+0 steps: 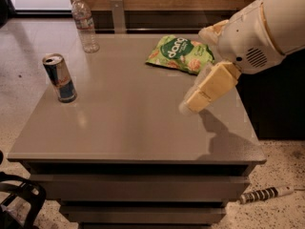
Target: Knock redbull can over
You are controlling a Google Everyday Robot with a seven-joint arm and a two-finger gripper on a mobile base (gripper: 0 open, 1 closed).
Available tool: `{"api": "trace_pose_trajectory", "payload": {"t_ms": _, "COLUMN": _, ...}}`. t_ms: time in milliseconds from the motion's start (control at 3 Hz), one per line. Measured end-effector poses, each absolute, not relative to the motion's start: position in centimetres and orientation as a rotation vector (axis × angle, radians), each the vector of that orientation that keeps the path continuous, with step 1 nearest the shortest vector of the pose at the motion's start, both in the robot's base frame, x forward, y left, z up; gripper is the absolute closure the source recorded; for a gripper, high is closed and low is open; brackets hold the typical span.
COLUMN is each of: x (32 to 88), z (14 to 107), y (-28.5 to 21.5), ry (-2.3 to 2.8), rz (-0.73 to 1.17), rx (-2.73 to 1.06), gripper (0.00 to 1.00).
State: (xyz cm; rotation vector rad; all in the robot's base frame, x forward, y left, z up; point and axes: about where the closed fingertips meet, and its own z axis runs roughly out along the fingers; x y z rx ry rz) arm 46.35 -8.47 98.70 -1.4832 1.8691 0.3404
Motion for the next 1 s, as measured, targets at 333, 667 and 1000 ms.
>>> {"api": "trace_pose_trajectory", "payload": {"t_ms": 333, "x": 48.1, "z": 98.4, "y": -3.4, "ry": 1.768, "rz": 0.485, "rx": -1.395, "gripper": 0.0}}
{"api": "trace_pose_trajectory", "payload": {"t_ms": 667, "x": 49.5, "z": 100.3, "y": 1.4, "ry": 1.642, "rz": 0.58, "rx": -1.262, "gripper": 0.0}}
{"api": "trace_pose_trajectory", "payload": {"t_ms": 1000, "x": 49.4, "z": 100.2, "y": 1.4, "ry": 1.644, "rz": 0.579, "rx": -1.267, "gripper": 0.0}}
